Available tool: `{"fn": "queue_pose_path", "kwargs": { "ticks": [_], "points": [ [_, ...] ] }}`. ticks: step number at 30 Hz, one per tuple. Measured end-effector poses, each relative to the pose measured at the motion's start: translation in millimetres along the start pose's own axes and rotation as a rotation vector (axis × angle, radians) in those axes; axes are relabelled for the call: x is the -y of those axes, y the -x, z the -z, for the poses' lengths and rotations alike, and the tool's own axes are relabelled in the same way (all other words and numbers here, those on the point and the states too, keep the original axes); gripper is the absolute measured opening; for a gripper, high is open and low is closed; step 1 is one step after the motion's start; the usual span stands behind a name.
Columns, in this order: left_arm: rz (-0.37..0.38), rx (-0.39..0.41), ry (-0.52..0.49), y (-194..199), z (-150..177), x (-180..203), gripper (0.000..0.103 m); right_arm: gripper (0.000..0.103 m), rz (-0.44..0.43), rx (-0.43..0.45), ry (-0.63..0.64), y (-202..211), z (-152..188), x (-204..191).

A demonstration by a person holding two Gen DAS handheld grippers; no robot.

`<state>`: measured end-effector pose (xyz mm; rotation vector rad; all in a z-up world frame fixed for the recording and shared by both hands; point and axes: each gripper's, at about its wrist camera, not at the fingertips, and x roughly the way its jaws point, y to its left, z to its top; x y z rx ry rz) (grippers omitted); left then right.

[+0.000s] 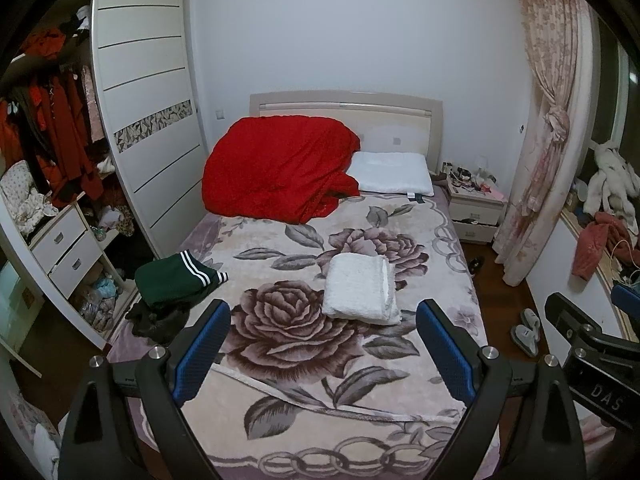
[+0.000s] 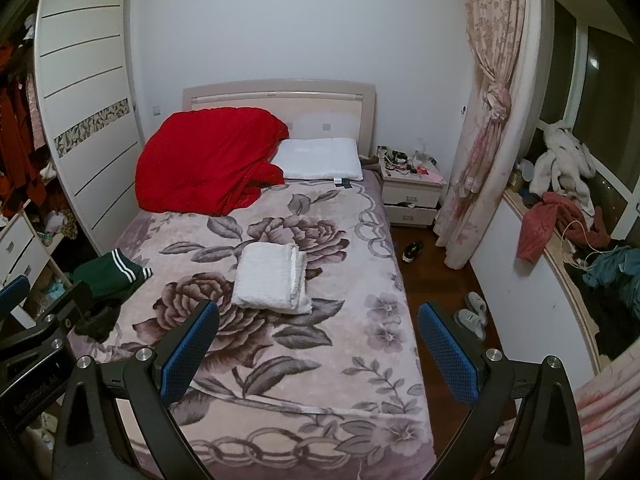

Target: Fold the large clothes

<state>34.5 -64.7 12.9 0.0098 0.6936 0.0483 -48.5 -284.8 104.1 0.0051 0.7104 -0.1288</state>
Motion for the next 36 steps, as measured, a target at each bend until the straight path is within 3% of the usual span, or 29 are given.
{"fn": "queue_pose_path", "kwargs": {
  "ticks": [36],
  "points": [
    [-0.019,0.016,-0.005,0.8,-11.0,-12.8,0.095,0.103,0.004,0.002,-0.01,6.7,4.8,-5.7]
  ]
}}
